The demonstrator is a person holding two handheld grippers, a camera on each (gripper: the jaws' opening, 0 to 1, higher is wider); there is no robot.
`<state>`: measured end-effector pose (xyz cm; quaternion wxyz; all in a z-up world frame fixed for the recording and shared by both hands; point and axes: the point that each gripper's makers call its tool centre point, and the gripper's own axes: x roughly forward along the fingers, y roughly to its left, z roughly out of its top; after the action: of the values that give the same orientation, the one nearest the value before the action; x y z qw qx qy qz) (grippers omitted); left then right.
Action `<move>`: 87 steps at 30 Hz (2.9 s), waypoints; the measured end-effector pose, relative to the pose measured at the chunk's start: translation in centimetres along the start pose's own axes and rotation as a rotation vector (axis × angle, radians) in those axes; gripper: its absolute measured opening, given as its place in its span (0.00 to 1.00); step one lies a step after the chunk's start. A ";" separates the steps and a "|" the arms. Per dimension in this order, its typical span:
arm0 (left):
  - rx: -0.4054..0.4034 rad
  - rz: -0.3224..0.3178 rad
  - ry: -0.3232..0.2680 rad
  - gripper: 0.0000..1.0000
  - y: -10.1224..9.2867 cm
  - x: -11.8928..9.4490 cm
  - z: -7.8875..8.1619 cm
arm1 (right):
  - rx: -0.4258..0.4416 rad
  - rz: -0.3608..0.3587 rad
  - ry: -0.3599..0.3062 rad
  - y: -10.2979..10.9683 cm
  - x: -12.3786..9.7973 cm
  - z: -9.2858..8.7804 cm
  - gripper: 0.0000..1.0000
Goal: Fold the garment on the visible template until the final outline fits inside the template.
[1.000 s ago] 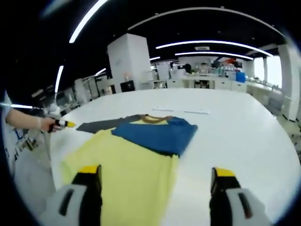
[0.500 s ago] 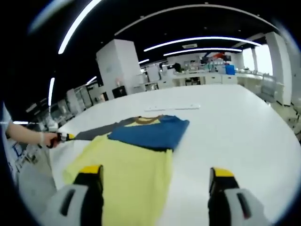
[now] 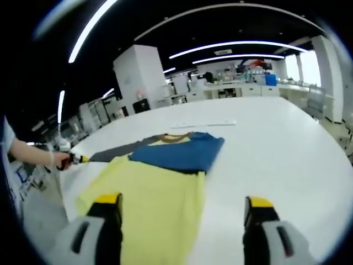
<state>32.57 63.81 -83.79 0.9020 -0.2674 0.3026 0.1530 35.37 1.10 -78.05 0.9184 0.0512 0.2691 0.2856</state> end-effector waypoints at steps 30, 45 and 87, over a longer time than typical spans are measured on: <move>-0.020 -0.478 -0.122 0.00 -15.8 -1.4 6.1 | 0.054 0.027 -0.043 0.4 -0.3 1.0 0.91; 0.036 -0.639 -0.058 0.00 -27.5 -0.2 3.7 | 0.055 0.012 -0.047 -0.7 -1.9 1.1 0.91; 0.046 -0.941 0.162 0.00 -46.6 2.0 -6.4 | 0.127 -0.028 -0.035 -2.2 -3.7 -1.3 0.92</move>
<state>51.53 22.63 -71.17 0.8524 -0.3666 0.2213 -0.3000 33.22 -2.89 -77.94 0.9218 0.1105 0.2712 0.2542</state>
